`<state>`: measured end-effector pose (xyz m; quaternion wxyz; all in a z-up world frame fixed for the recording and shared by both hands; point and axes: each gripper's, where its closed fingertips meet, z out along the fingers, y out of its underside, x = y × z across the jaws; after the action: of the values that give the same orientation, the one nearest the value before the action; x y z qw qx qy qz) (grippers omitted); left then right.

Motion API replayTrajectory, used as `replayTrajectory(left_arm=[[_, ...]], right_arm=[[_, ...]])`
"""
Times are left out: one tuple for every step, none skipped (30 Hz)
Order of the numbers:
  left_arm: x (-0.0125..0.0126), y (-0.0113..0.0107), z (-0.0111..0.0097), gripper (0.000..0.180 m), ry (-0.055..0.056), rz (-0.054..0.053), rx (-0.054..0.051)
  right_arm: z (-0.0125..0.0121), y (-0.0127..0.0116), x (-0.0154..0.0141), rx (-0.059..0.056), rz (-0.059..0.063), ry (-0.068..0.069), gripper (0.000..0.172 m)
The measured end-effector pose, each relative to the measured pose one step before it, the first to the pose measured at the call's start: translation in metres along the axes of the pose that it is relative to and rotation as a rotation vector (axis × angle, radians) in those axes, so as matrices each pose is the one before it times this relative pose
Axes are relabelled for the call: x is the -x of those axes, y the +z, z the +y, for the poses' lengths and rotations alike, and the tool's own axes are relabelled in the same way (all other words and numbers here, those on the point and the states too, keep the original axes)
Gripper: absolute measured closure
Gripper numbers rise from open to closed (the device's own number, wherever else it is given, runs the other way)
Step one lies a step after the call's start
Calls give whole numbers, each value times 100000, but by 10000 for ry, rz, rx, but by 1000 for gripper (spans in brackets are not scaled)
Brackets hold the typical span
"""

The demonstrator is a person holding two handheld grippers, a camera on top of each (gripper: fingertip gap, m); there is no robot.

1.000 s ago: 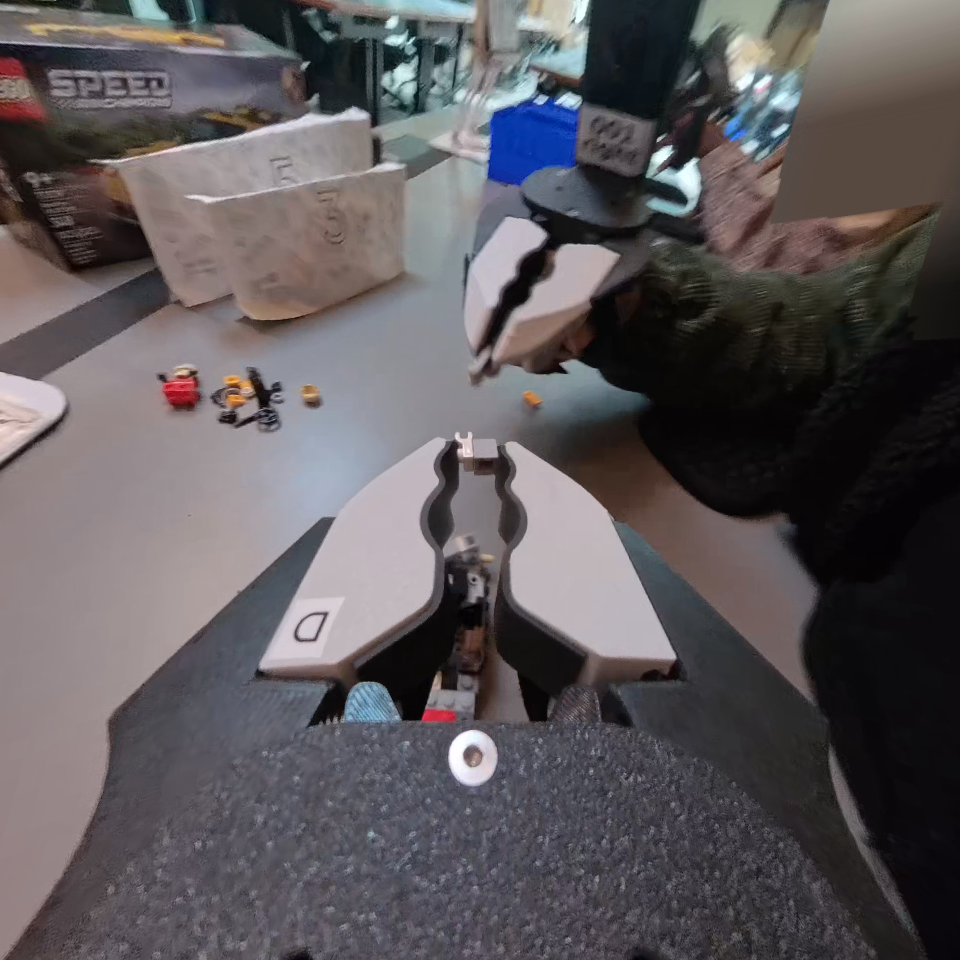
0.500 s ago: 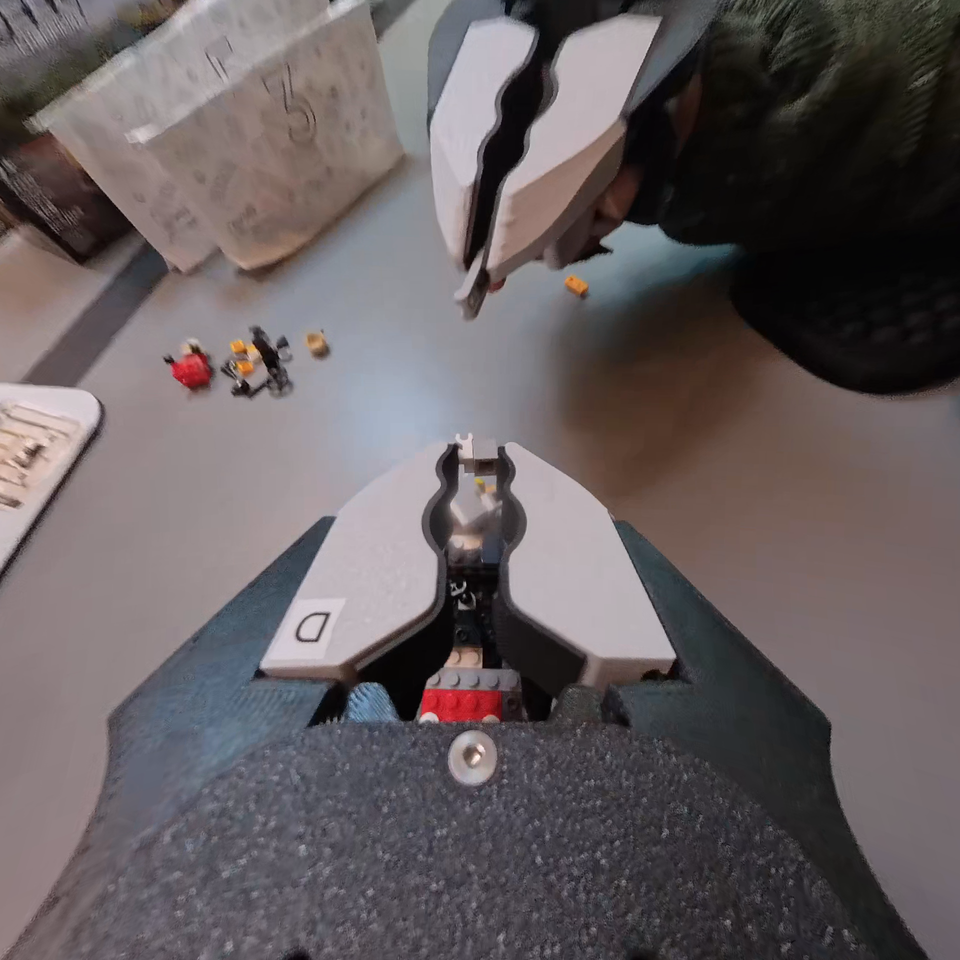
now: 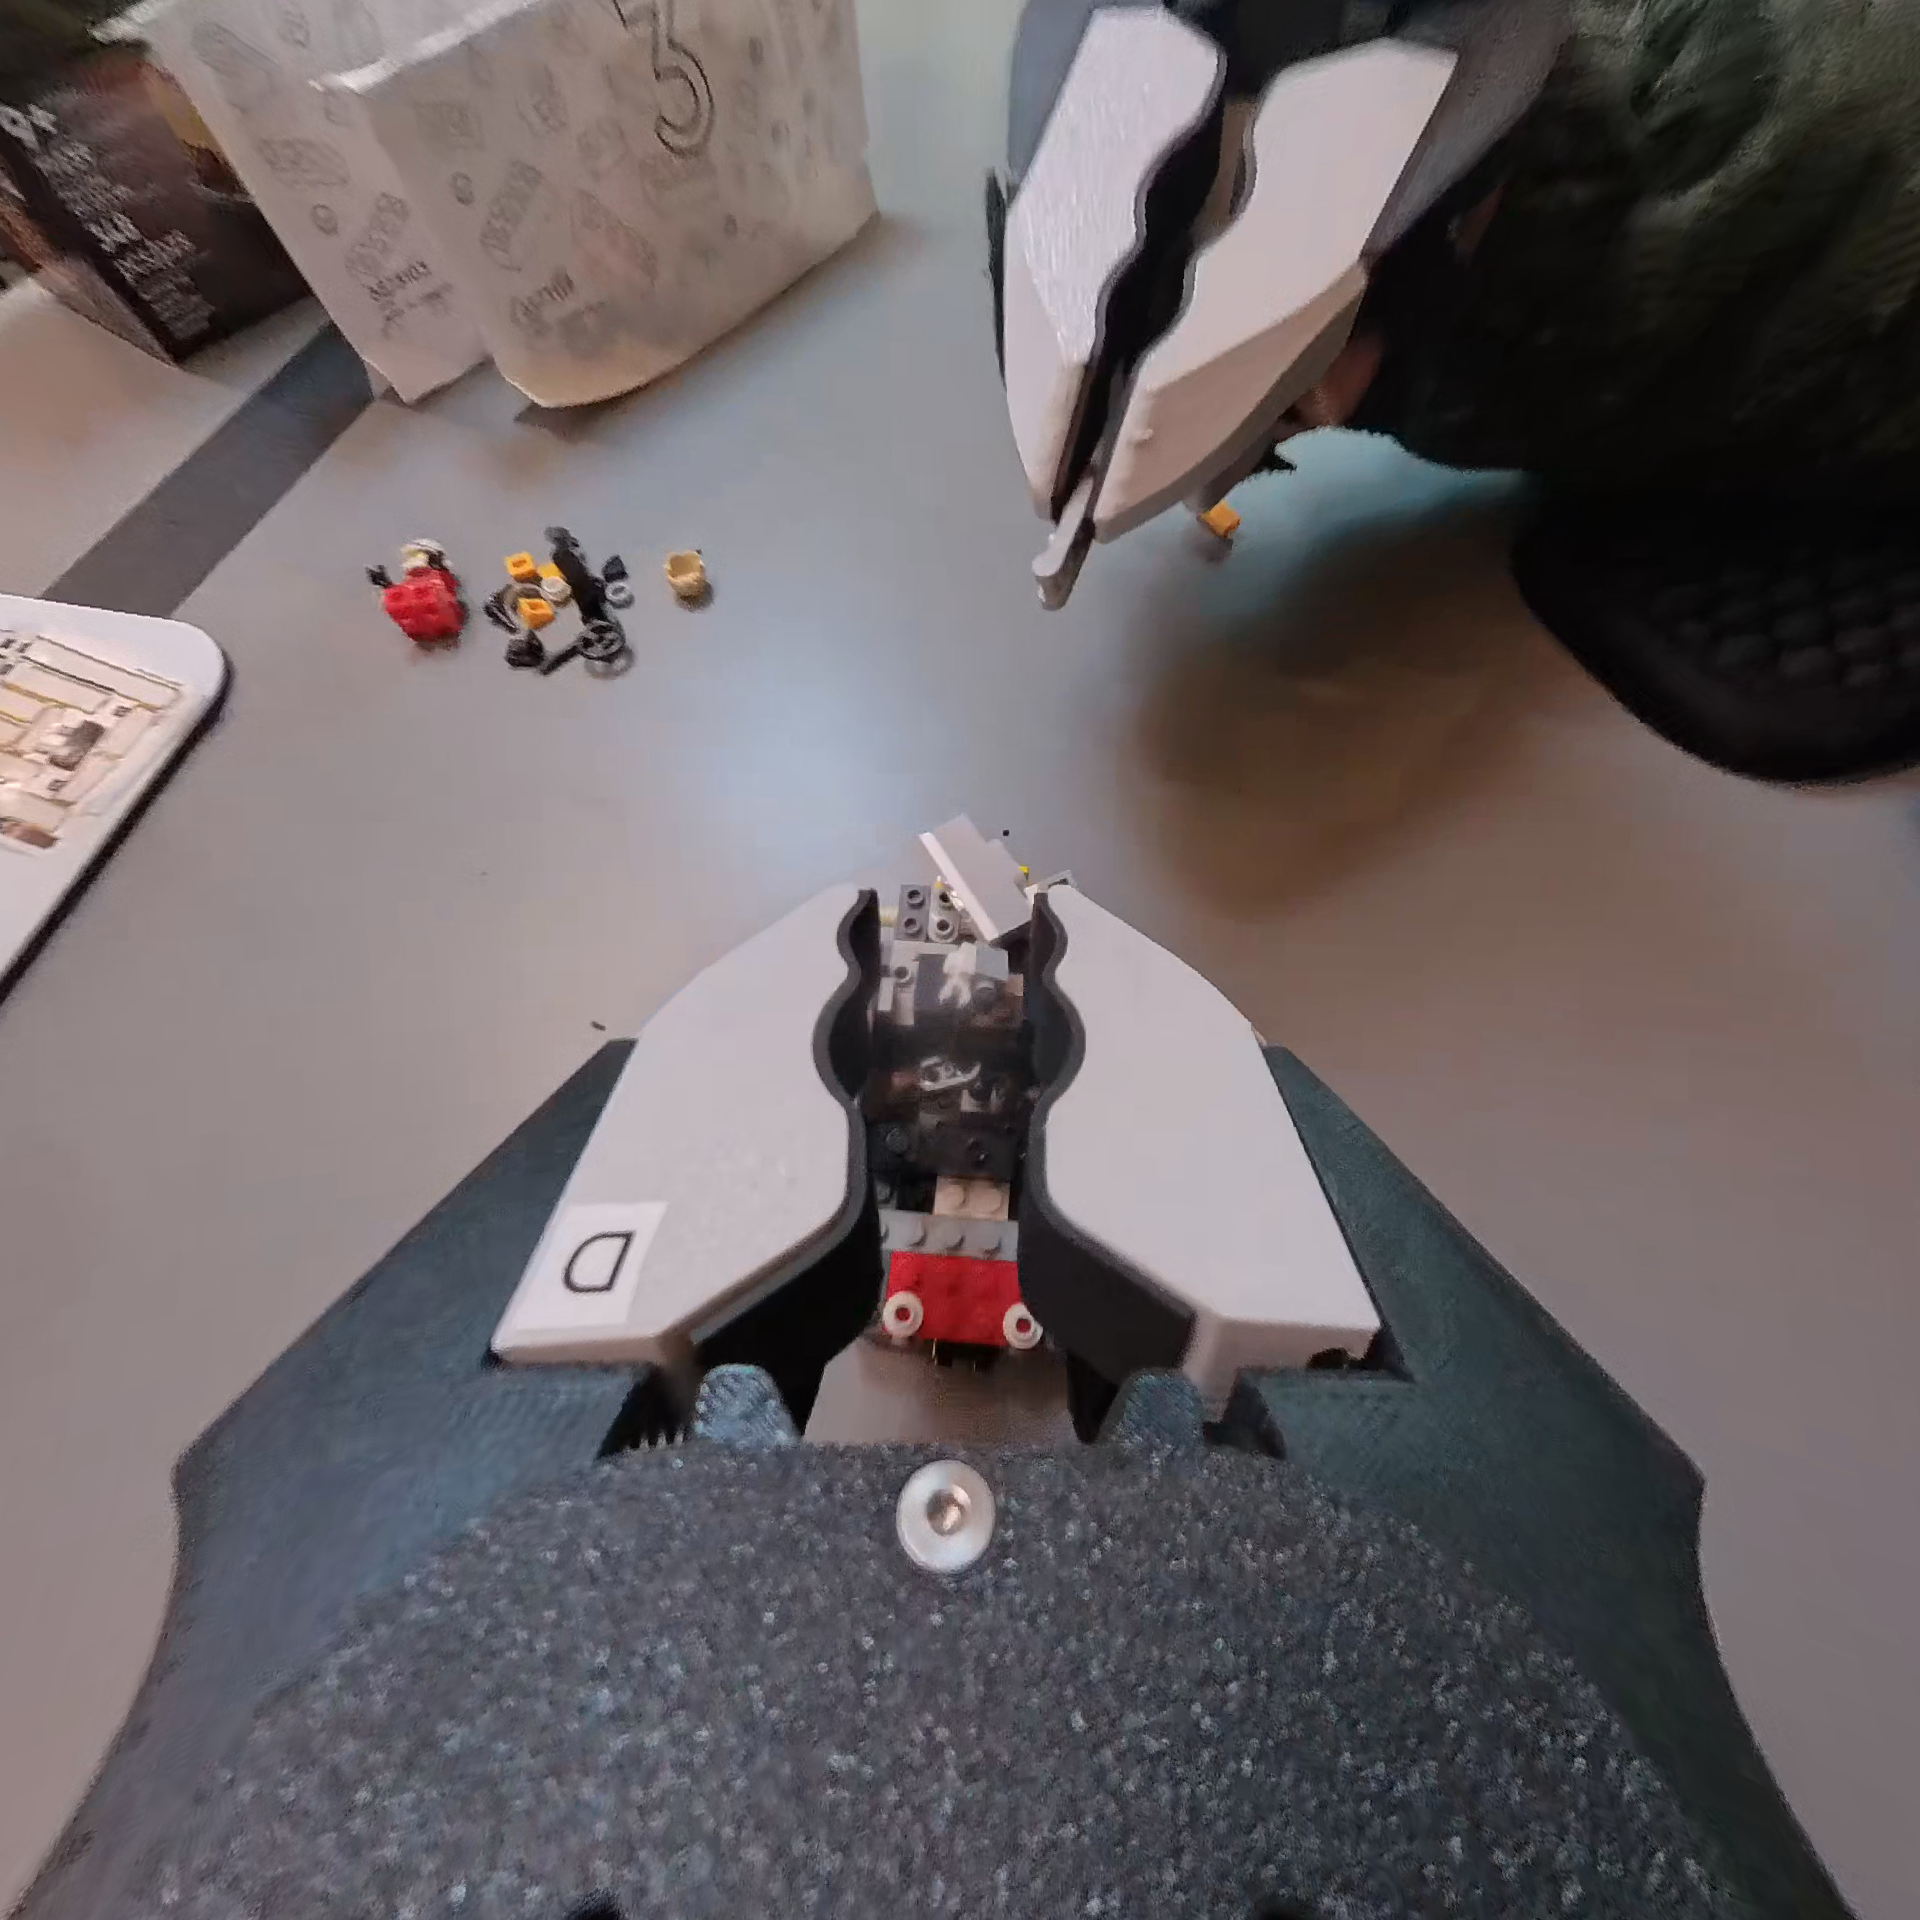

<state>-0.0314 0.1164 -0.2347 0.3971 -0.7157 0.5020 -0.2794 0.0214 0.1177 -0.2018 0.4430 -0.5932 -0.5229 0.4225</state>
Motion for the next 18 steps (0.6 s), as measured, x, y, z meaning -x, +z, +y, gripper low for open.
replayTrajectory(left_arm=[[205,-669,-248,154,-142,53,-259],[246,-622,-222,155,-135,6,-245],[360,-576,-195,157,-108,-97,-238],[377,-519,-139,159,-111,-107,-198],[245,-427,-134,161,-145,-18,-185],[89,-304,-163,163,-186,78,-205],[-92,-179,-250,163,-186,144,-246],[-258,-72,-294,164,-118,174,-258],[-339,54,-255,164,-12,159,-198],[-335,139,-147,163,93,92,-105],[-358,212,-82,163,156,77,-49],[-467,268,-34,162,145,124,-16],[-503,302,-33,162,112,136,-11],[-440,319,-22,161,99,100,-11],[-424,296,27,161,93,97,22],[-401,263,58,160,92,115,57],[-343,215,39,160,79,91,48],[-267,156,3,160,60,63,20]], right_arm=[[5,-10,-44,-15,15,26,168],[24,29,-17,-7,-7,34,168],[45,66,-12,11,-3,28,168],[54,108,19,17,5,11,168],[47,128,67,14,-16,8,168],[5,151,102,0,-32,10,168],[4,151,129,8,-42,0,168],[36,166,152,30,-52,0,168],[14,170,150,22,-48,5,168],[-37,198,203,-10,-62,11,168],[-71,210,243,-21,-80,5,168],[-87,237,263,-13,-73,-15,168],[-74,265,278,2,-66,-37,168],[-63,260,269,20,-64,-45,168],[-86,257,282,9,-66,-40,168],[-109,238,278,-5,-76,-33,168],[-122,205,248,-15,-55,-31,168],[-138,182,225,-25,-44,-28,168]])
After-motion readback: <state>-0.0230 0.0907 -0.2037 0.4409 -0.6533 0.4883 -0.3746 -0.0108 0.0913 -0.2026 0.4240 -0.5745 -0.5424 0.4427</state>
